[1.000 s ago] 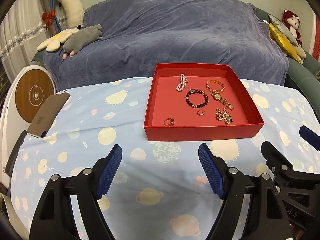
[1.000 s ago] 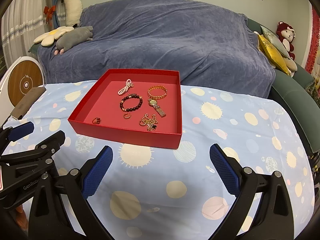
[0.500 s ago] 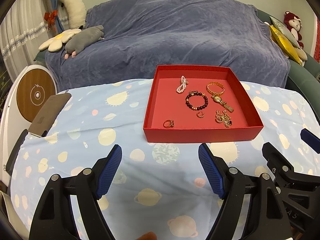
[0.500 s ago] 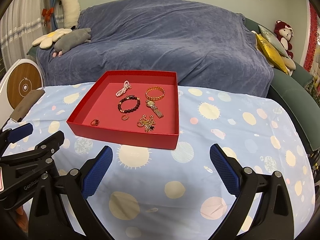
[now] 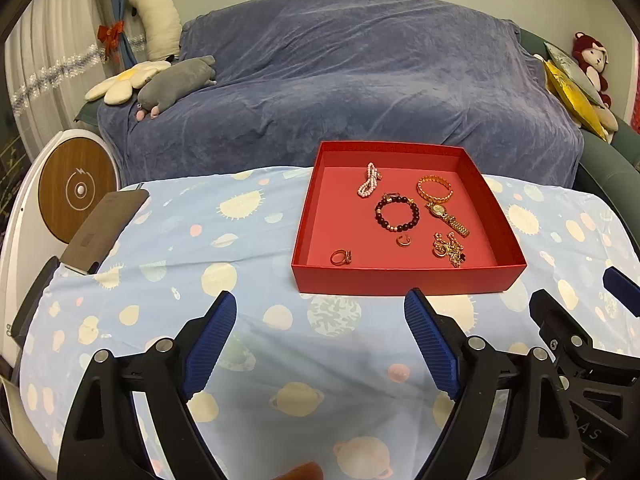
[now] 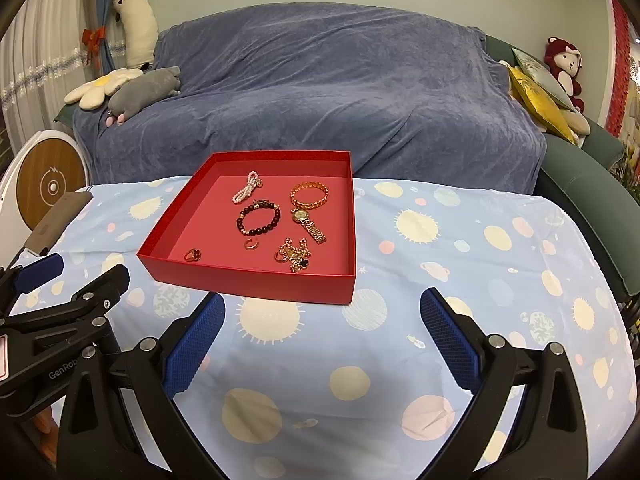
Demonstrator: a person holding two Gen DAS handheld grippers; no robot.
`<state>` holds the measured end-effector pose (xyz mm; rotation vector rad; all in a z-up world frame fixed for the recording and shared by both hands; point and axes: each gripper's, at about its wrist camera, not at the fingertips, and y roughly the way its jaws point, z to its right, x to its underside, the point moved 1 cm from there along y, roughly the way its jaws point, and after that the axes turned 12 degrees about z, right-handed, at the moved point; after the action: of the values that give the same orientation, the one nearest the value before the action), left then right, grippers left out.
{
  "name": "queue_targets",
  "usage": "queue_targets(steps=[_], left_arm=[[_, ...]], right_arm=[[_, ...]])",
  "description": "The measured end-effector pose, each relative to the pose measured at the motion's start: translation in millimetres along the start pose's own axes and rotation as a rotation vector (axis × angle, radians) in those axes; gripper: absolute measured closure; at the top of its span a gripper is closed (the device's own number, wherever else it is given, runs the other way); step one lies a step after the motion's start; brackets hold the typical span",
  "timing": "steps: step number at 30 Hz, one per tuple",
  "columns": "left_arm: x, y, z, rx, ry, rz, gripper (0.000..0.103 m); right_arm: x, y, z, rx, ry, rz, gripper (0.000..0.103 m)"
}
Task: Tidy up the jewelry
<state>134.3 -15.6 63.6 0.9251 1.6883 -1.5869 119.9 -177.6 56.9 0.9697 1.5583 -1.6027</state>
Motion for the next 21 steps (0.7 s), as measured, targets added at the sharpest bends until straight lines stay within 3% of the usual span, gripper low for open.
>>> queue_targets(steps=[21], left_arm=[[-0.1,-1.1,1.0,-0.008,0.003,0.007,0.019]], right_arm=[[1.0,-0.4,0.1,-0.001,0.003,0.002,0.007]])
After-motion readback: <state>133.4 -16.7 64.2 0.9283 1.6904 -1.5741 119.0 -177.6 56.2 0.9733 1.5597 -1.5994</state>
